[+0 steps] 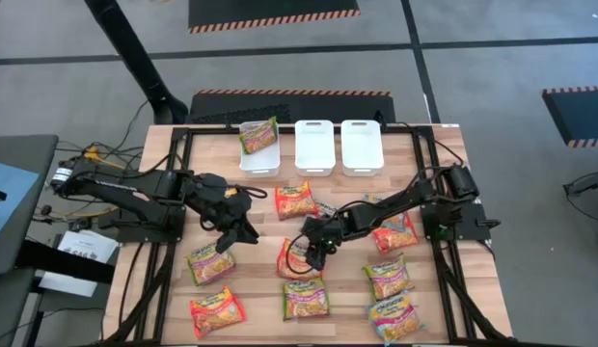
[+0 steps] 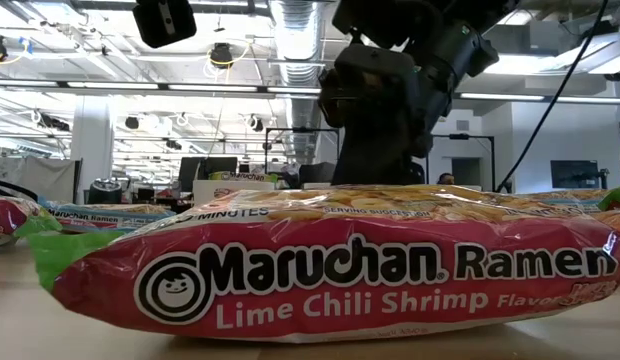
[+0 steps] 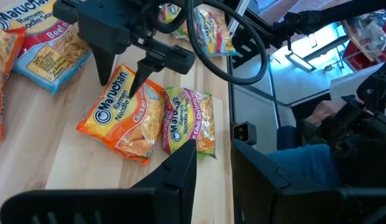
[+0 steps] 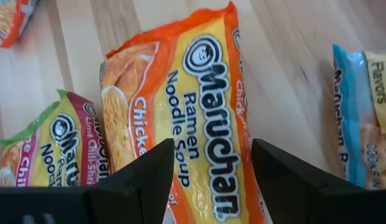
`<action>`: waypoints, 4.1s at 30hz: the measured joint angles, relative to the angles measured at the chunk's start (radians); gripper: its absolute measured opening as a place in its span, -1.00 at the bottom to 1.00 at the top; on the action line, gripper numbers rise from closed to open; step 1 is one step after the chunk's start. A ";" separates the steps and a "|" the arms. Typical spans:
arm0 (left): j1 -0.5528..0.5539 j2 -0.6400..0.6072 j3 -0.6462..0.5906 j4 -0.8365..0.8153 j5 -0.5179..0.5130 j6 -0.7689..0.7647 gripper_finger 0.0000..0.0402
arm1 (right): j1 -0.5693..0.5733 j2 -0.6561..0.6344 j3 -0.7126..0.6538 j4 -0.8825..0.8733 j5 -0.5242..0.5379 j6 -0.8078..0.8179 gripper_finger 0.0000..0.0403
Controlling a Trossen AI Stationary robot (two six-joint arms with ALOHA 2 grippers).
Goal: Sort Maruchan noodles
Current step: Put the orange noodle pack into the right white bin
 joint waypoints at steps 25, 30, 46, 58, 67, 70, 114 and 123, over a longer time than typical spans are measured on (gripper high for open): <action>0.000 0.000 0.001 -0.023 -0.002 0.001 -0.58 | 0.020 0.095 0.084 -0.069 0.021 0.098 -0.27; 0.000 0.000 0.001 -0.022 -0.002 0.016 -0.58 | 0.020 0.094 0.092 -0.061 0.013 0.108 -0.81; 0.001 0.000 0.001 -0.021 -0.011 0.074 -0.58 | 0.022 0.085 0.413 -0.484 0.128 -0.046 -0.97; 0.107 0.000 0.001 0.002 -0.040 0.105 -0.58 | -0.039 -0.053 0.620 -0.897 0.381 -0.176 -0.97; 0.262 0.000 0.000 0.062 -0.036 0.131 -0.58 | -0.221 -0.228 0.623 -1.036 0.483 -0.353 -0.97; 0.315 0.000 0.000 0.077 -0.037 0.157 -0.58 | -0.312 -0.278 0.620 -1.063 0.495 -0.446 -0.97; 0.760 0.000 0.000 0.294 -0.083 0.335 -0.58 | -0.991 0.024 0.621 -1.039 0.191 -1.336 -0.96; 0.817 0.000 0.000 0.295 -0.084 0.379 -0.58 | -0.982 0.063 0.620 -1.035 0.244 -1.266 -0.93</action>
